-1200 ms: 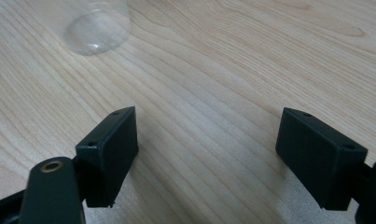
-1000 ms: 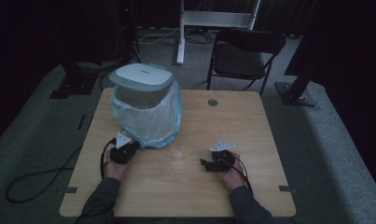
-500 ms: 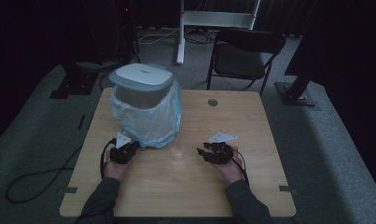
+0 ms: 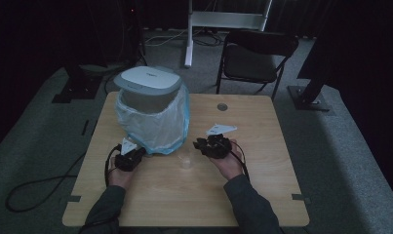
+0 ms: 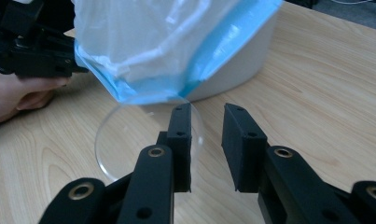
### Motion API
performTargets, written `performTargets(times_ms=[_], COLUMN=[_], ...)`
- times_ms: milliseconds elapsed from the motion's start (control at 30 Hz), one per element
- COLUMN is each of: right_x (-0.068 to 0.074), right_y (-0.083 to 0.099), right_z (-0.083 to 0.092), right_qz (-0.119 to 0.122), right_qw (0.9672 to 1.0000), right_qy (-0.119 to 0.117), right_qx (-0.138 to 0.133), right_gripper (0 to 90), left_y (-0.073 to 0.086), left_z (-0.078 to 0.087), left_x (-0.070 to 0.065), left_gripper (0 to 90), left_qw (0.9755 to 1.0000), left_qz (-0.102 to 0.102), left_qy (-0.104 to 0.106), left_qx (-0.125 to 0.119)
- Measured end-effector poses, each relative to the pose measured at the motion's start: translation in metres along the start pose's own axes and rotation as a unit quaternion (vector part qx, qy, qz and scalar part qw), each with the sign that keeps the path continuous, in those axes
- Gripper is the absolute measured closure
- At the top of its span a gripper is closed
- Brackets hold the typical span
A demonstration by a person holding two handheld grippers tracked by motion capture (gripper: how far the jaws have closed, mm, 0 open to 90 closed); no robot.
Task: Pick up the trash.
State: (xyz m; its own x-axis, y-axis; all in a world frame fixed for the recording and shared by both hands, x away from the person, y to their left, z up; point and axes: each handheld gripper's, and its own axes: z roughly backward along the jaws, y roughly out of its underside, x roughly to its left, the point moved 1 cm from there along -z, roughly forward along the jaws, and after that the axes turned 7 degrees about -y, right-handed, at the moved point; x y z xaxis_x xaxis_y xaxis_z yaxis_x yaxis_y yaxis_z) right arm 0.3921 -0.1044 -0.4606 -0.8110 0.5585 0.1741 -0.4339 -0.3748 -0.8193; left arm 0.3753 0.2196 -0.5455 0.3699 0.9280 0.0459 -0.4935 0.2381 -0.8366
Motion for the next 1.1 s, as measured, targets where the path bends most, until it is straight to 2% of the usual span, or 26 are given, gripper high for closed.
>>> performTargets(times_ms=[133,333,633,800,1100], right_x=[0.002,0.0,-0.003,-0.003,-0.001], right_y=[-0.005,-0.004,-0.001,0.0,-0.003], right_z=[-0.007,-0.023,-0.03,-0.03,-0.025], right_qz=[0.002,-0.011,-0.018,-0.019,-0.008], right_qw=[0.9999,0.9988,0.9972,0.9967,0.9971], right_qy=[-0.001,-0.005,-0.011,-0.013,-0.011], right_qx=[0.01,0.047,0.071,0.078,0.074], right_gripper=[73.3,73.1,74.9,80.8,83.2], left_y=[0.0,0.0,0.0,0.0,0.0], left_z=[0.0,0.0,0.0,0.0,0.0], left_x=[0.0,0.001,0.001,0.001,0.001], left_gripper=[90.0,90.0,90.0,90.0,90.0], left_qw=[1.0,1.0,1.0,1.0,1.0], left_qz=[0.0,0.0,0.0,0.0,0.001], left_qy=[0.001,0.001,0.002,0.002,0.003], left_qx=[0.0,0.0,0.0,0.0,0.001])
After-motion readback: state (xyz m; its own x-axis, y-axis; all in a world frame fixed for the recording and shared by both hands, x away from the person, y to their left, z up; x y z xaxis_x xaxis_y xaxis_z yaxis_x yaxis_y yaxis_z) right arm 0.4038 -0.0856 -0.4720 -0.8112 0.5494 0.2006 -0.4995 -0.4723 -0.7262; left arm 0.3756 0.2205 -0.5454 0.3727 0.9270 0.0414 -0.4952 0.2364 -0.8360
